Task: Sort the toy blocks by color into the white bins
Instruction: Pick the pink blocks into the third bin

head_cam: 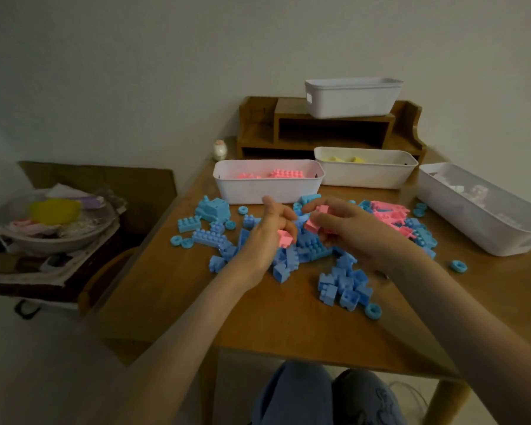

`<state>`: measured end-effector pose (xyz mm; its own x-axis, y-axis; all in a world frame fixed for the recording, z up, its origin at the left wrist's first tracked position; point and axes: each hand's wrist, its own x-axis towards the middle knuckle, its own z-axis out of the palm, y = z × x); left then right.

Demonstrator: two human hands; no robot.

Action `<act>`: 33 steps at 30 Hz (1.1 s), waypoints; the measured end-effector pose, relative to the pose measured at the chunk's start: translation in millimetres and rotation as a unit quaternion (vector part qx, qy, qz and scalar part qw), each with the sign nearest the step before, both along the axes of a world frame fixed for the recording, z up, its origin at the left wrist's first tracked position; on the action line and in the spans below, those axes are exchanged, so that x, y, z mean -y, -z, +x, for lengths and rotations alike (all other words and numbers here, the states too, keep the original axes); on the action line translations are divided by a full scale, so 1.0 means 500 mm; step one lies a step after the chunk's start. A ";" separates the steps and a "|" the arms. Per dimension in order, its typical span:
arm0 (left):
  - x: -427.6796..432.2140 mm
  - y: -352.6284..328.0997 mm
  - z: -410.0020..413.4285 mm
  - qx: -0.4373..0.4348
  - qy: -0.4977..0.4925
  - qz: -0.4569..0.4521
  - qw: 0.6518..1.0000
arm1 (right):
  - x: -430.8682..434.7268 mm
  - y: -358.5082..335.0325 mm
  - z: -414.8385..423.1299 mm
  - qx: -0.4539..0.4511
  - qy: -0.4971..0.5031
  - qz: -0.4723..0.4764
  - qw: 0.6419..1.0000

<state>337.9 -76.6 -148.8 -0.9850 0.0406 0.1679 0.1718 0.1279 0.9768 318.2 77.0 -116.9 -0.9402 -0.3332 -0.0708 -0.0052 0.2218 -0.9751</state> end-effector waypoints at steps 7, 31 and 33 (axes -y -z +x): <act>0.052 -0.050 -0.113 -0.030 -0.029 -0.213 0.976 | 0.040 -0.027 -0.132 -0.183 0.033 0.140 0.973; 0.004 -0.071 -0.167 -0.058 -0.212 -0.548 0.807 | 0.031 -0.019 -0.201 -0.279 -0.099 0.396 0.869; -0.034 -0.061 -0.123 -0.061 -0.185 -0.544 0.816 | -0.005 -0.021 -0.159 -0.255 -0.094 0.436 0.858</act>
